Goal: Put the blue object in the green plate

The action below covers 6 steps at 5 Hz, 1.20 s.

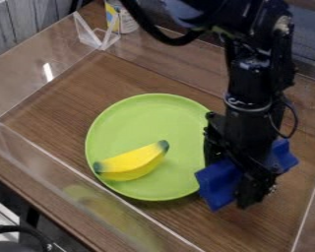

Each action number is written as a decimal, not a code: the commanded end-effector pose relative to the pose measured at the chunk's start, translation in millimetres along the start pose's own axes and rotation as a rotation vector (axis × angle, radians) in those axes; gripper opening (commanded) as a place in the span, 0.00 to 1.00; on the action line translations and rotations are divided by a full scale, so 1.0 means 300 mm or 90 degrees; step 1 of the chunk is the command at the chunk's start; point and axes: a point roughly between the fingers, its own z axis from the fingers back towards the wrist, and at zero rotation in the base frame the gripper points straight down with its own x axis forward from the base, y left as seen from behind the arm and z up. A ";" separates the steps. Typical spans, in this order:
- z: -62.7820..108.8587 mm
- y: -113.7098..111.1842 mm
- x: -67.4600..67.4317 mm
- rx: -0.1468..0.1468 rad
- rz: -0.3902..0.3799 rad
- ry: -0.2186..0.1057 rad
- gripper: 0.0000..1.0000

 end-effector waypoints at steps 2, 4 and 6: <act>0.104 0.021 0.016 0.000 0.010 -0.057 0.00; 0.244 0.178 -0.012 0.023 0.078 -0.094 0.00; 0.279 0.382 -0.136 0.032 0.138 -0.109 1.00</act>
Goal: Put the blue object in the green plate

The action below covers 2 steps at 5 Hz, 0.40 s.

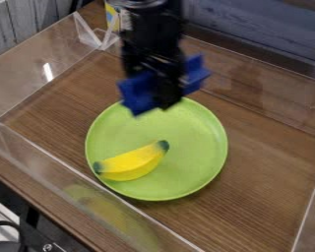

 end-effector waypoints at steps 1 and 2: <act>-0.005 -0.090 0.046 0.003 -0.035 -0.030 0.00; -0.020 -0.047 0.026 0.004 -0.037 -0.023 1.00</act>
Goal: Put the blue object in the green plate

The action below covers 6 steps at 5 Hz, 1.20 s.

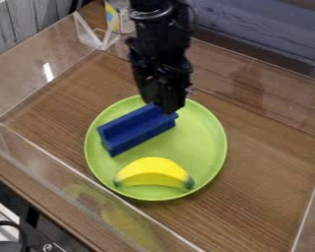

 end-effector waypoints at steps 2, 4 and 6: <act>-0.048 -0.014 -0.003 0.001 -0.022 0.006 0.00; -0.126 -0.089 0.007 -0.012 -0.055 0.019 0.00; -0.228 -0.151 0.030 -0.014 -0.076 0.037 0.00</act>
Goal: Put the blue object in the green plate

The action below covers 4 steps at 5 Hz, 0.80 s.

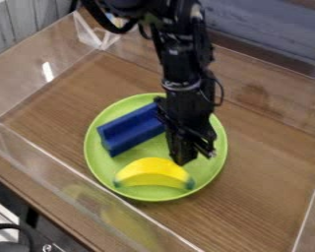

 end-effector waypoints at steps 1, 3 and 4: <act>0.014 0.014 0.013 0.009 -0.004 -0.017 0.00; 0.025 0.037 0.010 0.011 -0.002 -0.018 0.00; 0.031 0.047 0.009 0.012 -0.002 -0.019 0.00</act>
